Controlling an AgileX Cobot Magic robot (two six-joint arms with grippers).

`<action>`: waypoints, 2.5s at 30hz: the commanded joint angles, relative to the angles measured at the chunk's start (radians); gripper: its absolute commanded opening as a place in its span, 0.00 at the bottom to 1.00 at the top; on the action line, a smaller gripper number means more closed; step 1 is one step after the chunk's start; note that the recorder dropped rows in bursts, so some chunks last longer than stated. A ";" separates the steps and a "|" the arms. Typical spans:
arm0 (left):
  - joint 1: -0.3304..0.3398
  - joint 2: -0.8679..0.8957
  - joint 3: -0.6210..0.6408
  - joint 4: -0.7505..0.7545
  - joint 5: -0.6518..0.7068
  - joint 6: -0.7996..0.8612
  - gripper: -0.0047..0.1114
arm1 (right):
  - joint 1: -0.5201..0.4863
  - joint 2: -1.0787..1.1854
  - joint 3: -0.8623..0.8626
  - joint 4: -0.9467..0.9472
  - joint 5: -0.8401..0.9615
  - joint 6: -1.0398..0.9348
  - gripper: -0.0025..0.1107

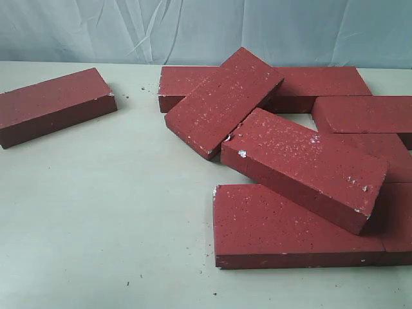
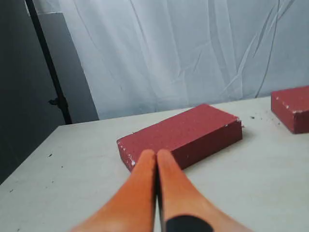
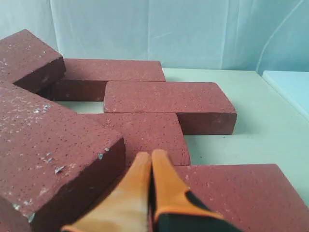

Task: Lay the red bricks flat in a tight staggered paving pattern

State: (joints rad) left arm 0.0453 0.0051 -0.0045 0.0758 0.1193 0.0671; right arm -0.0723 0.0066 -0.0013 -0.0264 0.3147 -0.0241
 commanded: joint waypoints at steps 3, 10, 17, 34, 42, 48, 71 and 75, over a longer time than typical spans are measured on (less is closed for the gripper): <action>0.002 -0.005 0.005 -0.244 -0.081 -0.008 0.04 | 0.004 -0.007 0.001 0.011 -0.132 -0.006 0.01; 0.002 -0.005 0.005 -0.353 -0.196 -0.008 0.04 | 0.004 -0.007 0.001 0.108 -0.348 -0.001 0.01; 0.002 -0.005 0.005 -0.424 -0.276 -0.075 0.04 | 0.004 -0.007 0.001 0.324 -0.458 0.054 0.01; 0.002 0.333 -0.228 -0.314 -0.457 -0.311 0.04 | 0.004 0.203 -0.286 0.250 -0.505 0.157 0.01; 0.002 0.692 -0.489 -0.087 -0.429 -0.435 0.04 | 0.004 0.437 -0.463 0.200 -0.507 0.157 0.01; 0.002 0.883 -0.660 0.115 -0.254 -0.435 0.04 | 0.004 0.581 -0.563 0.150 -0.477 0.142 0.01; -0.426 1.389 -1.058 0.126 0.430 -0.098 0.04 | 0.004 1.036 -0.981 -0.145 0.469 -0.034 0.01; -0.438 1.483 -1.127 -0.076 0.536 0.099 0.04 | 0.004 1.148 -1.002 -0.133 0.606 -0.038 0.01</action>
State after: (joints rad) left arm -0.3808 1.4330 -1.0938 0.1275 0.5956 0.0432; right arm -0.0723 1.0856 -0.9867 -0.1643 0.8243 -0.0500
